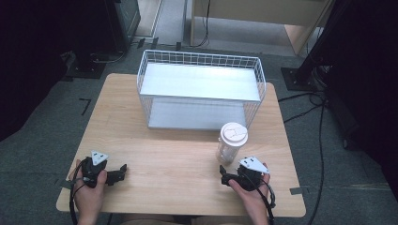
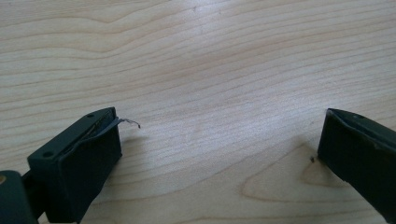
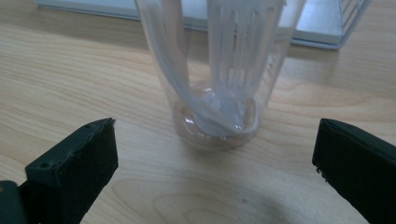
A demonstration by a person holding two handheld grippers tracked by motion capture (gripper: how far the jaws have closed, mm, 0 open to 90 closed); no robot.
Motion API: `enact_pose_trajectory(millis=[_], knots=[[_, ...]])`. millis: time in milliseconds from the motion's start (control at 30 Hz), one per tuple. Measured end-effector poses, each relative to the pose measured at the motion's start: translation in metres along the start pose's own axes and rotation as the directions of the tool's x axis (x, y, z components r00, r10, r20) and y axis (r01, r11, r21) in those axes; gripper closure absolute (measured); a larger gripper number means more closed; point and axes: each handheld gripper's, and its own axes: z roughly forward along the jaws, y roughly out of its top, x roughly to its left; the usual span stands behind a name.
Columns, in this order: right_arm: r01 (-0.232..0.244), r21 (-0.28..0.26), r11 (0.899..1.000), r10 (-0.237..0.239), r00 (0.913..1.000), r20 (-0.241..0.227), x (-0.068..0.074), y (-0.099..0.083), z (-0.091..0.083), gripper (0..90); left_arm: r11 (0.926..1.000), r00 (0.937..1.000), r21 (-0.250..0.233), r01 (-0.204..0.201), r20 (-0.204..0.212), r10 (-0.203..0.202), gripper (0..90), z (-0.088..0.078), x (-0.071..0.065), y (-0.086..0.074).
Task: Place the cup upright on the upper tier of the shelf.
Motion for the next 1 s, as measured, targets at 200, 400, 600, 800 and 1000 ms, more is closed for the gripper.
enact_pose_trajectory(millis=[200, 400, 600, 800, 1000], knots=[[0.009, -0.028, 1.000, -0.009, 1.0000, -0.003, 0.006, 0.011, 0.002, 0.0, 1.0000, 1.0000, 0.000, 0.000, 0.000, 0.000, 0.0, 0.000, 0.000, 0.000], [0.019, -0.038, 0.999, -0.019, 0.9998, -0.002, 0.010, 0.021, 0.004, 0.0, 1.0000, 1.0000, -0.001, 0.001, -0.001, -0.001, 0.0, 0.000, 0.000, 0.000], [0.029, -0.057, 0.998, -0.029, 0.9996, 0.007, 0.014, 0.031, 0.005, 0.1, 1.0000, 1.0000, -0.001, 0.000, 0.000, 0.000, 0.0, 0.000, 0.000, 0.000], [0.028, -0.075, 0.997, -0.026, 0.9995, 0.020, 0.015, 0.040, 0.005, 0.2, 1.0000, 1.0000, -0.001, 0.001, -0.001, -0.001, 0.0, 0.000, 0.000, 0.000], [0.034, -0.104, 0.994, -0.031, 0.9989, 0.034, 0.015, 0.049, 0.005, 0.3, 1.0000, 1.0000, -0.004, 0.003, -0.001, -0.003, 0.0, 0.000, 0.000, 0.000]])
